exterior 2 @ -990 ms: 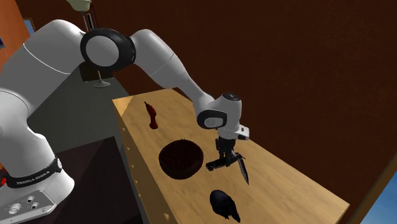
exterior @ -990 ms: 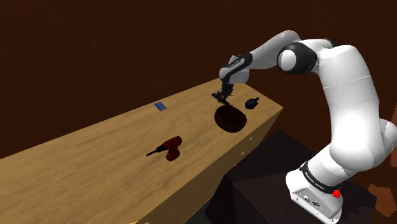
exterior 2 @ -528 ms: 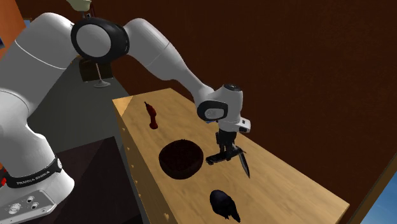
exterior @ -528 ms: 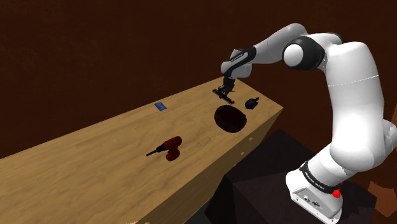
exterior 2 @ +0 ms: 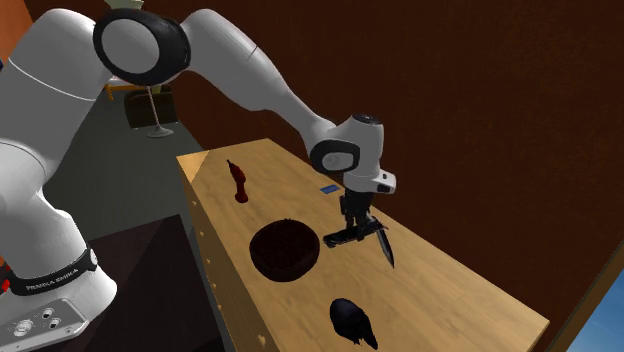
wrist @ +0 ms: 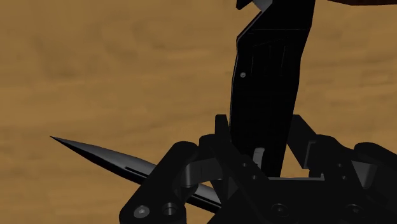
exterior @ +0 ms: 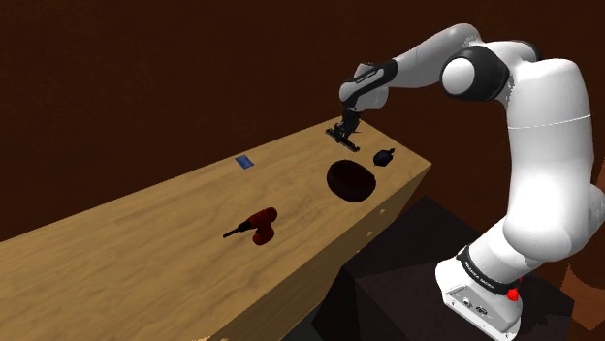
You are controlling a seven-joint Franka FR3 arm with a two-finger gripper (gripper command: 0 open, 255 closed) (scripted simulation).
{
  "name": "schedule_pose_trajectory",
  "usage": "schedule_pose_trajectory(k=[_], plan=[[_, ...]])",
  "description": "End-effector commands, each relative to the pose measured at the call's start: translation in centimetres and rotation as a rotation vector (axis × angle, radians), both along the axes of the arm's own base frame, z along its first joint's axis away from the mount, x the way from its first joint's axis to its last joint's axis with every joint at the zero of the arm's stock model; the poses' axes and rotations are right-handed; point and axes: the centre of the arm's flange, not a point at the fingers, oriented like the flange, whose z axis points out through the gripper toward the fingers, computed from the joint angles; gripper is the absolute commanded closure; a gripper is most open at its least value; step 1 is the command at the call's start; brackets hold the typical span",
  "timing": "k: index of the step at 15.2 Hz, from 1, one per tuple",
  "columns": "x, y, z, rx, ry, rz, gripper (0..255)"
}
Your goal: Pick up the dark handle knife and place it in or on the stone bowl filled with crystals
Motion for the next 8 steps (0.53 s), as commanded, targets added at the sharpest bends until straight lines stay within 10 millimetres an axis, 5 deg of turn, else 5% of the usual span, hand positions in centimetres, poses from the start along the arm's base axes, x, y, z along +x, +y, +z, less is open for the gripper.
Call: schedule_pose_trajectory(k=[1,8], plan=[[0.0,-0.2,1.0,0.0,0.0,0.0,255],[0.0,-0.2,4.7,0.0,0.0,0.0,255]])
